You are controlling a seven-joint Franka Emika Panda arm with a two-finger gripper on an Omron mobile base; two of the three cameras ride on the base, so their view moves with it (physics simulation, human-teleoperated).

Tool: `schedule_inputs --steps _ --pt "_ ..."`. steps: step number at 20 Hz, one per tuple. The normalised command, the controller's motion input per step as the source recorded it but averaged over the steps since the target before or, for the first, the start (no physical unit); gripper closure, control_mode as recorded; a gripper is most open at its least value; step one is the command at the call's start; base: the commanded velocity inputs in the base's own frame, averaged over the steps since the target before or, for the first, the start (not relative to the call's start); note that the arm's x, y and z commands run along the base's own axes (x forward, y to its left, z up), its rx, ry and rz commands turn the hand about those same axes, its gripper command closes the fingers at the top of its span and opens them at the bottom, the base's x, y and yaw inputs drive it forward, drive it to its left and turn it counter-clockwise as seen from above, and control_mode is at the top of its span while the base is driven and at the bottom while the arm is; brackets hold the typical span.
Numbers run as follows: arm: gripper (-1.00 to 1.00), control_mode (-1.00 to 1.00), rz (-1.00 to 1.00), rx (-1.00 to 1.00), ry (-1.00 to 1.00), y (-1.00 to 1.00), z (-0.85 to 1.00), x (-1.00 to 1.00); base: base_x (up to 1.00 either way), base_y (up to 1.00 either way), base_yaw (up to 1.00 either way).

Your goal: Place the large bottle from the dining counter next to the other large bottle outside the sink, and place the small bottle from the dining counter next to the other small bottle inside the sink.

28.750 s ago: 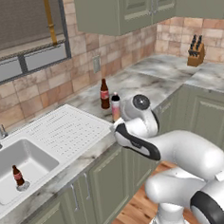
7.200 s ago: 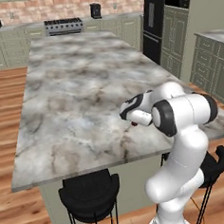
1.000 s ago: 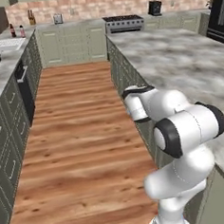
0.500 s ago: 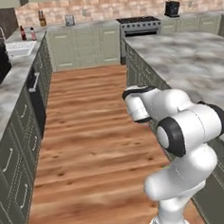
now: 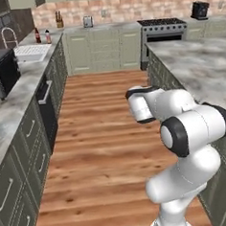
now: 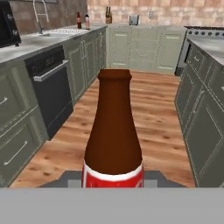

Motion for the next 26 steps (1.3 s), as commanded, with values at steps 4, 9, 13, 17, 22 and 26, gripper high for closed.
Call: schedule_inputs --steps 4,9,13,17,22,26 --pt "1.00 1.00 0.00 0.00 0.00 0.00 0.00 0.00 1.00 -0.03 0.28" --pt "1.00 1.00 0.00 0.00 0.00 0.00 0.00 0.00 1.00 -0.12 0.31" --pt "1.00 1.00 0.00 0.00 0.00 0.00 0.00 0.00 1.00 -0.29 0.36" --pt "1.00 1.00 0.00 0.00 0.00 0.00 0.00 0.00 1.00 -0.46 0.35" --pt "1.00 1.00 0.00 0.00 0.00 0.00 0.00 0.00 1.00 -0.70 0.31" --pt "1.00 1.00 0.00 0.00 0.00 0.00 0.00 0.00 1.00 -0.81 0.30"
